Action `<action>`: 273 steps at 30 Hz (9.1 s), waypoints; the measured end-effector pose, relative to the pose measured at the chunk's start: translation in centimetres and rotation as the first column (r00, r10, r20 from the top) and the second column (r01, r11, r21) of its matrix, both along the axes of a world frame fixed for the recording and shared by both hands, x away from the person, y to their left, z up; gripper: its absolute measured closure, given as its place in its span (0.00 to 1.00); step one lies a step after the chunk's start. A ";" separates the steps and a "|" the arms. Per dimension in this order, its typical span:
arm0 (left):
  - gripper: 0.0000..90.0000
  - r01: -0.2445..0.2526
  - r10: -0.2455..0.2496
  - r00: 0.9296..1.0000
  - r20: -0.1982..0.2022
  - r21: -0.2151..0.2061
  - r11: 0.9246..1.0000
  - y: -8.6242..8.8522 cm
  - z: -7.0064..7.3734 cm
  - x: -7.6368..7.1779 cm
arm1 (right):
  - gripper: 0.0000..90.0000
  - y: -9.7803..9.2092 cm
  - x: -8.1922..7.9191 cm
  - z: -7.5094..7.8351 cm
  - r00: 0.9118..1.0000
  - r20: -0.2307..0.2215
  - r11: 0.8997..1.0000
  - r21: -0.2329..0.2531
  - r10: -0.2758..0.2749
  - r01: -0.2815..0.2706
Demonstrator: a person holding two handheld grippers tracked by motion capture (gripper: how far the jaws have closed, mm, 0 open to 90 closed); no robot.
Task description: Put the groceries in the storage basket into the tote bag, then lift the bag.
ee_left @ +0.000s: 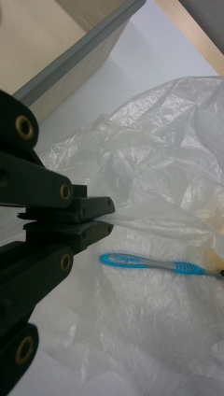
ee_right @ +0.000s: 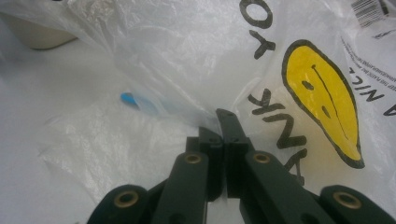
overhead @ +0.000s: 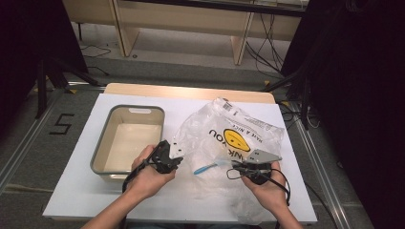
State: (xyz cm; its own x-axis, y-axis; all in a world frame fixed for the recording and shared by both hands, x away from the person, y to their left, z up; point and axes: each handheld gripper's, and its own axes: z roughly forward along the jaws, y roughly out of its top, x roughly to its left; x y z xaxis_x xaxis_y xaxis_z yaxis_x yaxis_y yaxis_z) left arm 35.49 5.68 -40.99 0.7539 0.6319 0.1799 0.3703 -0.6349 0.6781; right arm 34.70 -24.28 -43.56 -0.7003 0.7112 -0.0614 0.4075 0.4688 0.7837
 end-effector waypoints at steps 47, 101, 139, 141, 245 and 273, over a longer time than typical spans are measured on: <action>0.98 -0.002 0.003 0.999 -0.046 0.037 0.999 -0.6 -1.4 0.9 | 0.28 -3.6 -3.0 1.1 0.988 -0.036 0.989 0.026 0.150 -0.149; 0.98 -0.001 0.007 0.997 -0.074 0.074 0.997 -0.8 -2.3 1.2 | 0.82 -1.6 -3.1 -4.2 0.901 -0.242 0.897 -0.174 0.361 -0.406; 0.38 0.143 -0.105 0.987 -0.121 0.374 0.916 -4.9 -5.0 -0.9 | 1.00 -7.1 -1.6 -0.3 0.981 -0.064 0.982 -0.034 0.183 -0.186; 0.37 0.110 -0.066 0.989 -0.130 0.365 0.925 -4.6 -5.5 -0.6 | 1.00 -7.2 -1.7 -0.3 0.981 -0.062 0.982 -0.035 0.185 -0.188; 0.54 -0.025 0.078 0.928 -0.364 0.147 0.989 -2.6 -5.7 0.2 | 1.00 -10.9 -1.3 0.9 0.995 0.006 0.994 0.044 0.099 -0.099; 0.99 0.017 -0.001 0.941 -0.338 0.044 0.999 -2.6 -4.4 -0.1 | 1.00 -10.0 -1.5 1.0 0.992 0.013 0.990 0.054 0.127 -0.127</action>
State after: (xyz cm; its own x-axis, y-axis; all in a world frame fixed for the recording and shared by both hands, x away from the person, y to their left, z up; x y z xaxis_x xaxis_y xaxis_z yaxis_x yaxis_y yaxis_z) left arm 35.41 3.05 -45.41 0.7807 0.6222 -0.0576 0.5669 -0.6664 0.4843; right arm 33.25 -34.25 -42.56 -0.7847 0.6190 -0.0318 0.3397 0.4724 0.8133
